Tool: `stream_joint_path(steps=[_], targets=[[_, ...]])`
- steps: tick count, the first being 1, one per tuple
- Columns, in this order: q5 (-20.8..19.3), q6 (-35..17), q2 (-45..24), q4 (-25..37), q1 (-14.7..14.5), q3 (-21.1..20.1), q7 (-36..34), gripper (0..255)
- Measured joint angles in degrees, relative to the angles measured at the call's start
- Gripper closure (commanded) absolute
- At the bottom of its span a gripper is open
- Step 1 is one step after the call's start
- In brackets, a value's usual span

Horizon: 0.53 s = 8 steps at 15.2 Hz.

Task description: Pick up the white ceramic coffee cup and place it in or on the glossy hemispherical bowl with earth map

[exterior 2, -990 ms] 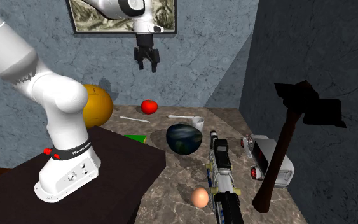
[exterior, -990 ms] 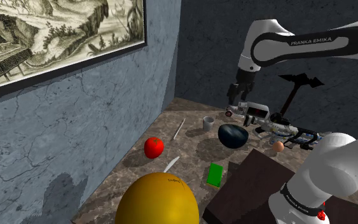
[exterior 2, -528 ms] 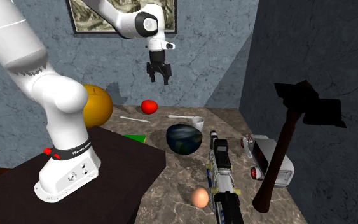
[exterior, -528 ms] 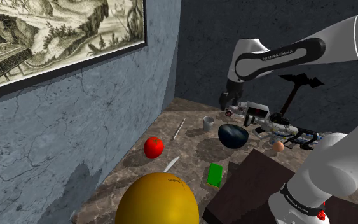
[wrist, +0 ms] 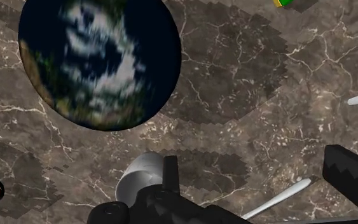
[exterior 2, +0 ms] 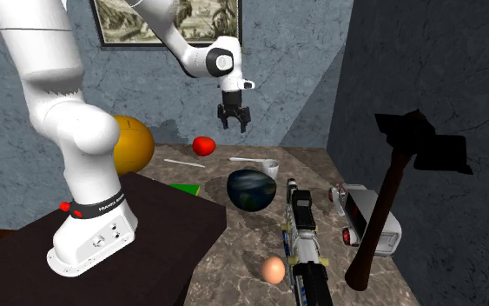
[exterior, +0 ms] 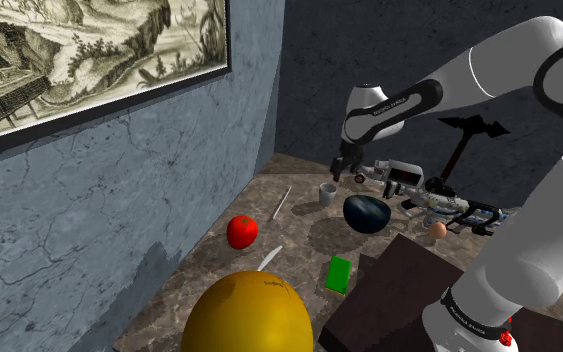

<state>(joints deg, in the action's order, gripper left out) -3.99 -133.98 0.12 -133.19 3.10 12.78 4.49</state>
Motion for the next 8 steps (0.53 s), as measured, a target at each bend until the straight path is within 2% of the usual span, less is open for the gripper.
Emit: stream_joint_path(steps=[8], targets=[[3.3, -8.2, -18.2, 10.2, 1.9, -0.1, 4.5, 0]])
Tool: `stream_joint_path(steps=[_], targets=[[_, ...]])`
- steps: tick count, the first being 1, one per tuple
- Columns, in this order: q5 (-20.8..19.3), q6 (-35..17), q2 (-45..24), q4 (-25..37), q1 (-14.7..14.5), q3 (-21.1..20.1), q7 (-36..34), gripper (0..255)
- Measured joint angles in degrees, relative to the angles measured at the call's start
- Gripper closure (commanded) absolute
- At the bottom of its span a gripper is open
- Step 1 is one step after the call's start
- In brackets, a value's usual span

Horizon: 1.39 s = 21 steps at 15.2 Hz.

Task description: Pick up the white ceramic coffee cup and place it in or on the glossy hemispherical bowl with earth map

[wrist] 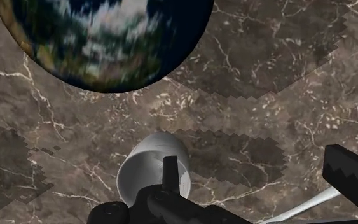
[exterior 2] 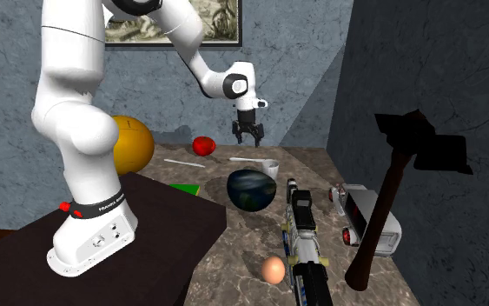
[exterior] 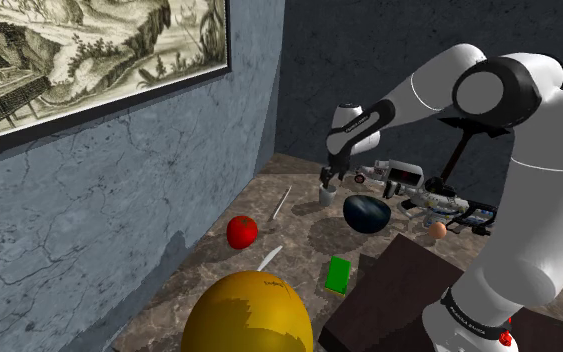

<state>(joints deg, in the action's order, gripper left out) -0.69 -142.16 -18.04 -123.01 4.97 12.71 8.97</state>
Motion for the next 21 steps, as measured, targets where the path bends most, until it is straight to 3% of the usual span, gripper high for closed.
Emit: stream_joint_path(steps=[9, 21], targets=[[2.3, -3.3, -19.6, 16.7, 3.7, -1.6, 3.5, 0], [2.9, -6.5, -24.9, 18.9, 4.8, -2.3, 4.0, 0]])
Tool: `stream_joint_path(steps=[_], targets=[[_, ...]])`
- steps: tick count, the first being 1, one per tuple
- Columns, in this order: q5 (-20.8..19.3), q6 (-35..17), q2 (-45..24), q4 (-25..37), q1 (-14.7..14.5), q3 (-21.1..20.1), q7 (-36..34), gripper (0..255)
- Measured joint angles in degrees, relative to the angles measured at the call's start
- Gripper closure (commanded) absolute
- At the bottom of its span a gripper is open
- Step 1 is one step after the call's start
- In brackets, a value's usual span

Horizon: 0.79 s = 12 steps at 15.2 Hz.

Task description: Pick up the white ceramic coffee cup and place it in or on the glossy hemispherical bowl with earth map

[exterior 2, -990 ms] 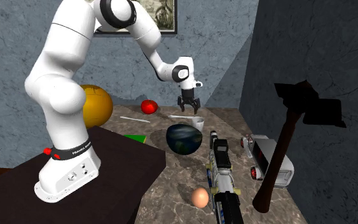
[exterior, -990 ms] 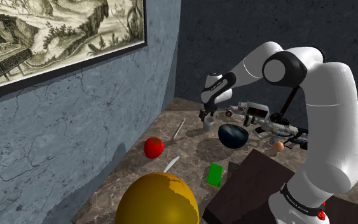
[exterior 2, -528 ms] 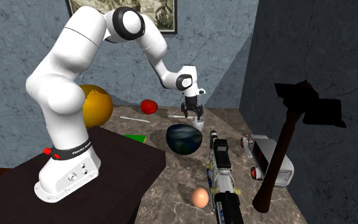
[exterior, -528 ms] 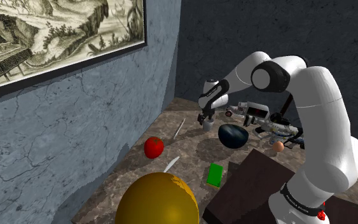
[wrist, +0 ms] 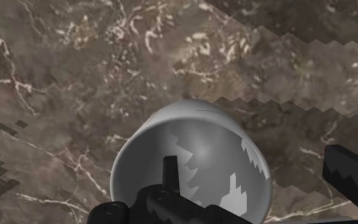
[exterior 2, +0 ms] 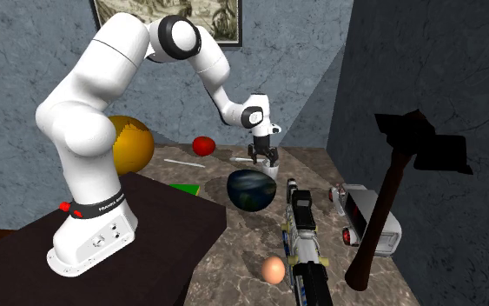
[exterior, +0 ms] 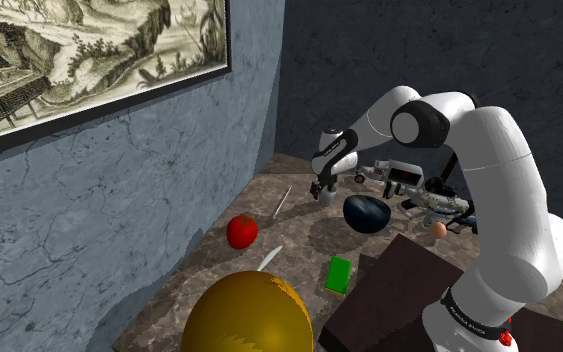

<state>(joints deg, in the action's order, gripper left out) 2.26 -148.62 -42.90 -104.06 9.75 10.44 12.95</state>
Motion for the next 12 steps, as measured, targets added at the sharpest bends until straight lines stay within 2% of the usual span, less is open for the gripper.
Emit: stream_joint_path(steps=[1, 2, 12], targets=[[0.0, 0.0, 0.0, 0.0, 0.0, 0.0, 0.0, 0], [0.0, 0.0, 0.0, 0.0, 0.0, 0.0, 0.0, 255], [0.0, 0.0, 0.1, 0.0, 0.0, 0.0, 0.0, 255]])
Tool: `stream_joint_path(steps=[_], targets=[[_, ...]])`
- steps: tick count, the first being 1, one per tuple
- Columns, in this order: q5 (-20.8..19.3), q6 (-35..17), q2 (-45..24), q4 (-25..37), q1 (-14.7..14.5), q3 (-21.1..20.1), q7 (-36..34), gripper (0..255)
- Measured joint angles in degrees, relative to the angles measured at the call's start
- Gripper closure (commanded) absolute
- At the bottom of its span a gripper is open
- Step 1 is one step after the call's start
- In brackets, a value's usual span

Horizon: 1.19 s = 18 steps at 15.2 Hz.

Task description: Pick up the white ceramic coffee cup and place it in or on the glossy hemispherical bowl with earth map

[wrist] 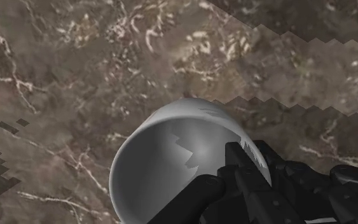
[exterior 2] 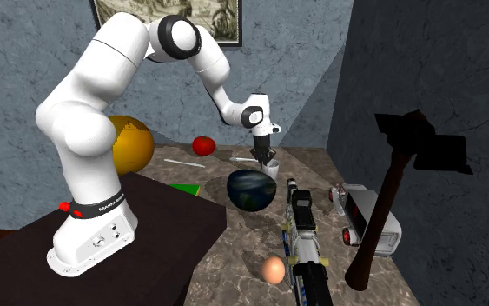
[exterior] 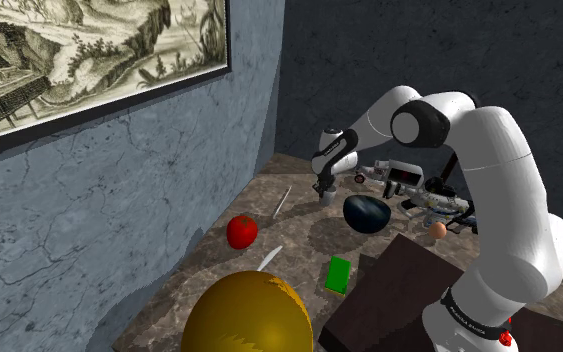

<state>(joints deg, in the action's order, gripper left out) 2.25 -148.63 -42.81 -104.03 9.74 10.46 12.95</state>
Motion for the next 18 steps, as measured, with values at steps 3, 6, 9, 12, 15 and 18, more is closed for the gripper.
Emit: stream_joint_path(steps=[3, 6, 9, 12, 15, 18], targets=[[-0.1, 0.9, 1.2, -0.5, -0.2, 0.2, 0.0, 255], [-0.4, 2.2, 3.1, -0.9, -0.3, 0.4, 0.1, 255], [-0.6, 3.5, 4.8, -1.4, -0.7, 0.7, -0.1, 255], [-0.9, 5.1, 6.8, -1.9, -0.9, 1.0, -0.1, 255], [-1.1, 6.5, 8.5, -2.1, -0.9, 1.2, 0.1, 255], [-1.4, 8.3, 10.3, -2.1, -1.2, 1.5, -0.1, 255]])
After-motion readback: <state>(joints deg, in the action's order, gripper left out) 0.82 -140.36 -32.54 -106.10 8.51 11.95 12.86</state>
